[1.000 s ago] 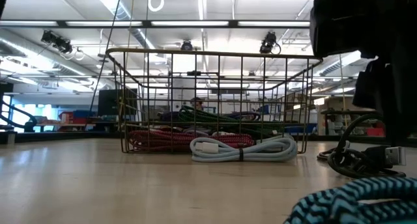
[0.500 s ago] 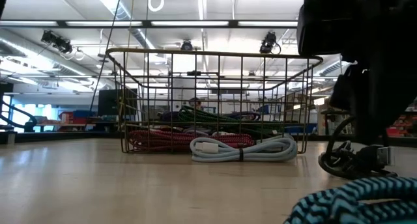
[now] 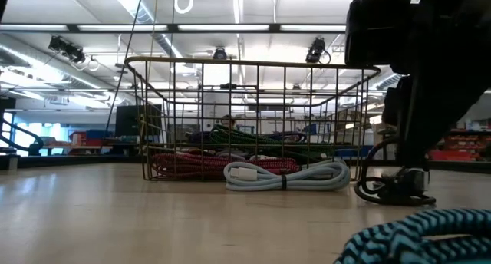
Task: Pick and place USB-C Cables
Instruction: Put the black charger cable into the gold wire basket
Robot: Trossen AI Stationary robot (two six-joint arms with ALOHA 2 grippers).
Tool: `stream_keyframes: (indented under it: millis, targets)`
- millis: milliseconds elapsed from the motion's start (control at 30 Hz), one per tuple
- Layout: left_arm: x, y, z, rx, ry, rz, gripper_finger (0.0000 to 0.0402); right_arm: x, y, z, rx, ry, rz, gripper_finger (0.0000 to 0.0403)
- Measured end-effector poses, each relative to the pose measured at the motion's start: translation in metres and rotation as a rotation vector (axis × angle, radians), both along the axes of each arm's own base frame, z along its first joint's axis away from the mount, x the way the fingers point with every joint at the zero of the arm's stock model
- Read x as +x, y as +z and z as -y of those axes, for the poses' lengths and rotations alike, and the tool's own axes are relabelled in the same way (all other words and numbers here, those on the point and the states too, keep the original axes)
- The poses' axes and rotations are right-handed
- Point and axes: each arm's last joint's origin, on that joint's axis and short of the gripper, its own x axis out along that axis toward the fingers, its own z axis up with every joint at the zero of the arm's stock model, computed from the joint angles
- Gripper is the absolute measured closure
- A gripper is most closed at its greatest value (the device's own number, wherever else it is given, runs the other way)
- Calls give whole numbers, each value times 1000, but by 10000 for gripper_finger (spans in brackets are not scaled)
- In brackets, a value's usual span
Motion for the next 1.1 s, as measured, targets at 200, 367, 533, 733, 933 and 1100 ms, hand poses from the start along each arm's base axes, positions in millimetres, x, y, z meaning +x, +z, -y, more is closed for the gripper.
stream_keyframes:
  millis: [200,367,533,733,933,1100]
  targets:
    - [0,0,0,0,0,0,271,-2,0,-4,44,1,-13,389]
    - [0,0,0,0,0,0,271,3,7,-12,141,3,52,397]
    - [0,0,0,1,0,0,271,13,40,-18,203,15,152,400]
    - [0,0,0,3,-4,-2,271,22,114,-12,112,68,324,401]
    - [0,0,0,-2,-7,-5,271,16,167,6,-141,84,231,402]
    - [0,0,0,-5,-4,-3,271,23,190,28,-254,116,243,402]
